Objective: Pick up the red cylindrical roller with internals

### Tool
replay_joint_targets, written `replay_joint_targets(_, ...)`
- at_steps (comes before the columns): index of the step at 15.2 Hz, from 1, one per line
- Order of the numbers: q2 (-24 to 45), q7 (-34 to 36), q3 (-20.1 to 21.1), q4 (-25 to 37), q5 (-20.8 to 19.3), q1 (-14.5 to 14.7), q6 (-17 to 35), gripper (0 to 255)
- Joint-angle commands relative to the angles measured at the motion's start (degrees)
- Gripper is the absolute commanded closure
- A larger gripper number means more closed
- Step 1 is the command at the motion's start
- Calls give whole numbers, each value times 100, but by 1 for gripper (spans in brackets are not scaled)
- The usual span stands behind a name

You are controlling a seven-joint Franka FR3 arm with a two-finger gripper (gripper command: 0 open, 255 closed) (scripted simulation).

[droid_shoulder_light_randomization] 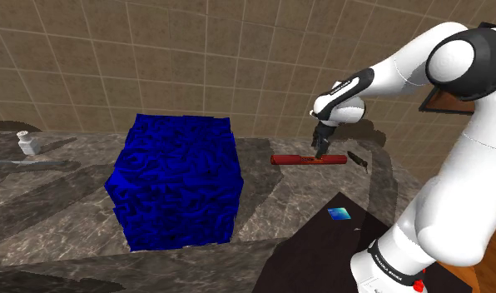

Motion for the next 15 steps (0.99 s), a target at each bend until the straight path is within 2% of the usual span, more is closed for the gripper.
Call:
replay_joint_targets(1, 601, -676, 174, 310, 435, -210, 145, 0)
replay_joint_targets(4, 1201, -1246, 459, 712, 735, -530, 256, 0)
replay_joint_targets(11, 1735, -1554, 821, 785, 1193, -805, 666, 0)
replay_joint_targets(13, 1734, -1553, 823, 785, 1191, -807, 667, 0)
replay_joint_targets(14, 1724, -1553, 818, 776, 1187, -804, 667, 255)
replay_joint_targets(15, 1719, -1549, 813, 778, 1181, -801, 660, 255)
